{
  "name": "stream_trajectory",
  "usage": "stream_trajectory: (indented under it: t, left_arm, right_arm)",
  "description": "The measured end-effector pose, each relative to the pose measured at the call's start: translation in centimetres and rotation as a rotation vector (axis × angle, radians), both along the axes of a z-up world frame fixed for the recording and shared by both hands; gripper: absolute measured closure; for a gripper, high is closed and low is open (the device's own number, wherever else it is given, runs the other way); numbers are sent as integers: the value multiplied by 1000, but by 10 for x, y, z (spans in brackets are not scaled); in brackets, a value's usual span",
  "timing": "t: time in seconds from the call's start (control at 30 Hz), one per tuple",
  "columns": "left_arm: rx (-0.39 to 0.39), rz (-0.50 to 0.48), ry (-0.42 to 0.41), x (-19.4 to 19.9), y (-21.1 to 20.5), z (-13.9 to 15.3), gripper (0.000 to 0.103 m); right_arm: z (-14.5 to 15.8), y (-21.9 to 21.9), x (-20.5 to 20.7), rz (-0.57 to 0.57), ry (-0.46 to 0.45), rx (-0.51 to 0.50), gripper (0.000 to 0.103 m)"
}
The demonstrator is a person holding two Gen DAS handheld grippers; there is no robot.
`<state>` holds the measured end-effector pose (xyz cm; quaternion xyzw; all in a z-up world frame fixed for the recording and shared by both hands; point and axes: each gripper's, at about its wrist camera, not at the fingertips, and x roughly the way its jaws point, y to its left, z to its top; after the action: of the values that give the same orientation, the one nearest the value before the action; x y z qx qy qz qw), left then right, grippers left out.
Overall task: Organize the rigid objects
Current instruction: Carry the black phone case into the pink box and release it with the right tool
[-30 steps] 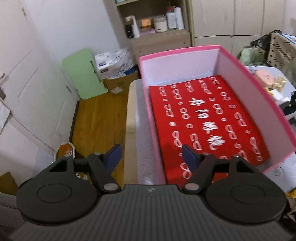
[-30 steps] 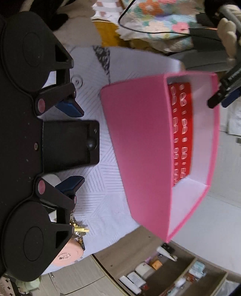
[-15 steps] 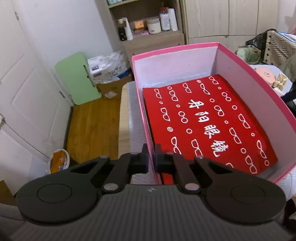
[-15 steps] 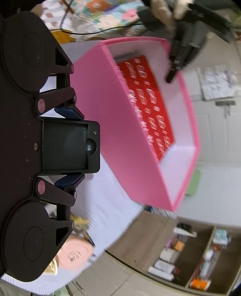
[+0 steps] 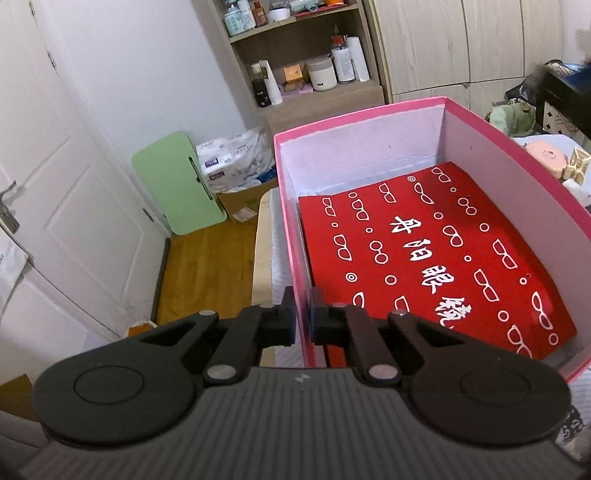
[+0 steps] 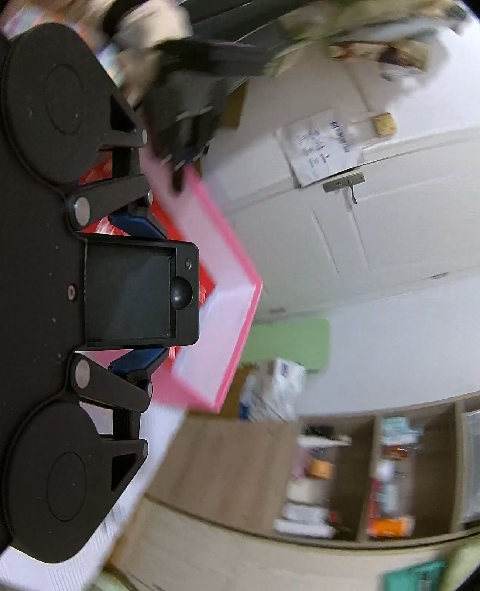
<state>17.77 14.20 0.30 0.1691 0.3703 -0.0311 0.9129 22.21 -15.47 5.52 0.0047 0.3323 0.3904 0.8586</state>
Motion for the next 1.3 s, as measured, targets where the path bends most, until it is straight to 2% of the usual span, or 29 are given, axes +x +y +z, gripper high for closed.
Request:
stream_trajectory:
  t: [0.13, 0.27, 0.37, 0.47, 0.77, 0.93, 1.03, 1.3]
  left_arm:
    - [-25, -24, -6, -6, 1, 1, 97]
    - [-29, -40, -22, -8, 1, 0, 97]
    - [-31, -42, -36, -6, 1, -1, 97]
    - [-45, -45, -44, -4, 2, 0, 97]
    - [-60, -34, -41, -5, 4, -2, 97]
    - [-40, -24, -47, -5, 0, -1, 97]
    - [-45, -23, -42, -6, 0, 0, 97]
    - [-37, -25, -42, -9, 0, 1, 97]
  right_arm:
    - [-7, 40, 41, 8, 177, 26, 37]
    - [-40, 75, 84, -35, 372, 19, 37]
    - [-69, 96, 106, -84, 469, -6, 37]
    - [-93, 111, 116, -150, 504, -47, 37]
    - [-125, 129, 130, -320, 542, 32, 36]
    - [-122, 137, 128, -257, 500, 15, 28]
    - [-112, 130, 125, -233, 511, 23, 28]
    - [-54, 80, 83, -147, 346, 26, 28]
